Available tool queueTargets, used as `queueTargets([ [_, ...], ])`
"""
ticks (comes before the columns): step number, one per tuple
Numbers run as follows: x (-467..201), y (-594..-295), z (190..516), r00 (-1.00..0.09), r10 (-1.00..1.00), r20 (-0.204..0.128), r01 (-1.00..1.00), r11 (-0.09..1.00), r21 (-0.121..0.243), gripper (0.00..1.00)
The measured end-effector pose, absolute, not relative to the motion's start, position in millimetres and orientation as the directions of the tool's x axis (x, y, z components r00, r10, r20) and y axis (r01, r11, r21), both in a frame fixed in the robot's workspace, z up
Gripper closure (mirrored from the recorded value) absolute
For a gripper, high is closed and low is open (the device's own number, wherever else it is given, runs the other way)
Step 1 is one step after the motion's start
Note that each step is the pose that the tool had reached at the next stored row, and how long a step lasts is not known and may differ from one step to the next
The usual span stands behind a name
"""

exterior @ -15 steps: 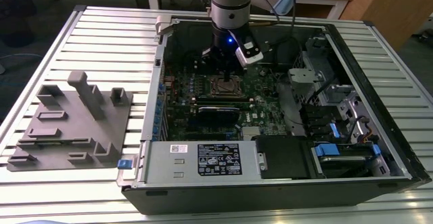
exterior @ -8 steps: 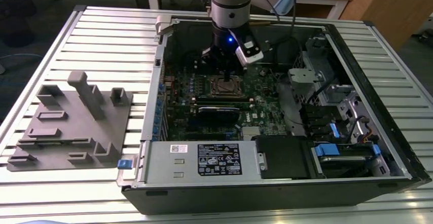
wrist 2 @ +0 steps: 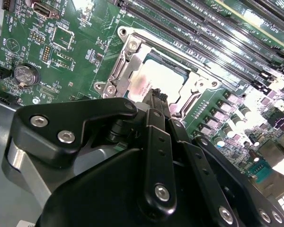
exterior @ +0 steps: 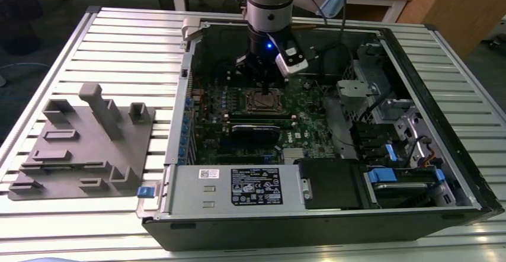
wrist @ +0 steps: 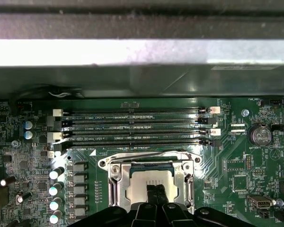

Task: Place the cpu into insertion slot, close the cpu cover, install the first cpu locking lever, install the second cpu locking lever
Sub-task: 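Install the second cpu locking lever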

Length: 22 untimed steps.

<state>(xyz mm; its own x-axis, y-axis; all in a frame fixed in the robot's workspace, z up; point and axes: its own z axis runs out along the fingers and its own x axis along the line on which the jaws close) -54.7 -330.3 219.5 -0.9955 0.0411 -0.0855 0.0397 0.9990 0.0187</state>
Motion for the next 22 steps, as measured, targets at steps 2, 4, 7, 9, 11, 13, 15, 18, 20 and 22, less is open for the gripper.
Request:
queueTargets([
  [2,-54.7,-330.3,219.5,-0.995,0.041,-0.086,0.04,0.999,0.019,0.89],
  [4,-54.7,-330.3,219.6,-0.995,0.041,-0.085,0.04,0.999,0.019,0.89],
  [7,-54.7,-330.4,219.9,-0.996,0.041,-0.085,0.04,0.999,0.018,0.89],
  [9,-54.7,-330.4,220.5,-0.996,0.041,-0.085,0.04,0.999,0.018,0.89],
  [11,-54.7,-330.3,220.5,-0.995,0.041,-0.086,0.04,0.999,0.019,0.89],
  [13,-54.7,-330.3,220.5,-0.995,0.041,-0.086,0.04,0.999,0.019,0.89],
  [15,-54.7,-330.3,220.6,-0.995,0.041,-0.085,0.04,0.999,0.019,0.89],
  [18,-54.7,-330.4,220.9,-0.996,0.041,-0.085,0.04,0.999,0.018,0.89],
  [20,-54.7,-330.3,221.0,-0.995,0.041,-0.086,0.04,0.999,0.019,0.89],
  [22,-54.7,-330.3,221.1,-0.995,0.041,-0.085,0.04,0.999,0.019,0.89],
])
